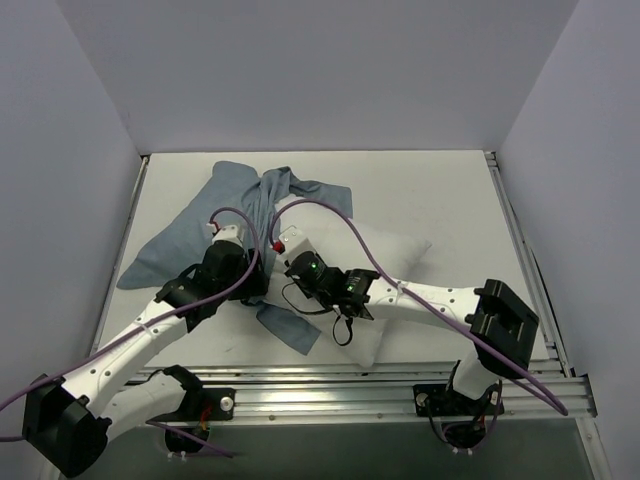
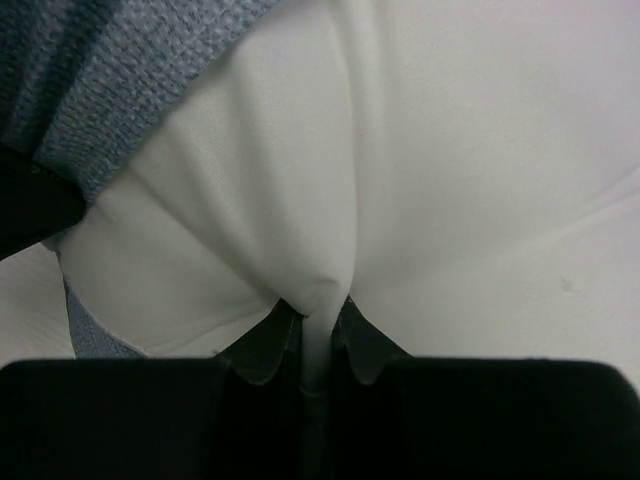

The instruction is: Remove the pillowcase from the pillow

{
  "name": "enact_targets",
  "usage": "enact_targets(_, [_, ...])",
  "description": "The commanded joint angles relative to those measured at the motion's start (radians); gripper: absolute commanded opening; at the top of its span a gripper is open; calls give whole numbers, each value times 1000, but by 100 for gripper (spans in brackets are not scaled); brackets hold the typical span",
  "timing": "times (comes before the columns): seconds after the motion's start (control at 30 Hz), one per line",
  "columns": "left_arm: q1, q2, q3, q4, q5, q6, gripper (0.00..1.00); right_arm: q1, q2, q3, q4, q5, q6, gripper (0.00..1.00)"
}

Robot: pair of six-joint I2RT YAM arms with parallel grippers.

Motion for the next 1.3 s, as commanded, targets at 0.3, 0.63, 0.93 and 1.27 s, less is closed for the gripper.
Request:
enact_targets(0.3, [67, 53, 90, 81, -47, 51, 6, -55, -57, -109, -112, -84, 59, 0])
enact_targets(0.63, [238, 71, 127, -9, -139, 4, 2, -245, -472, -105, -294, -126, 116, 0])
enact_targets(0.93, [387, 117, 196, -16, -142, 4, 2, -362, -748, 98, -520, -95, 61, 0])
enact_targets(1.27, [378, 168, 173, 113, 76, 2, 2, -351, -712, 66, -523, -360, 22, 9])
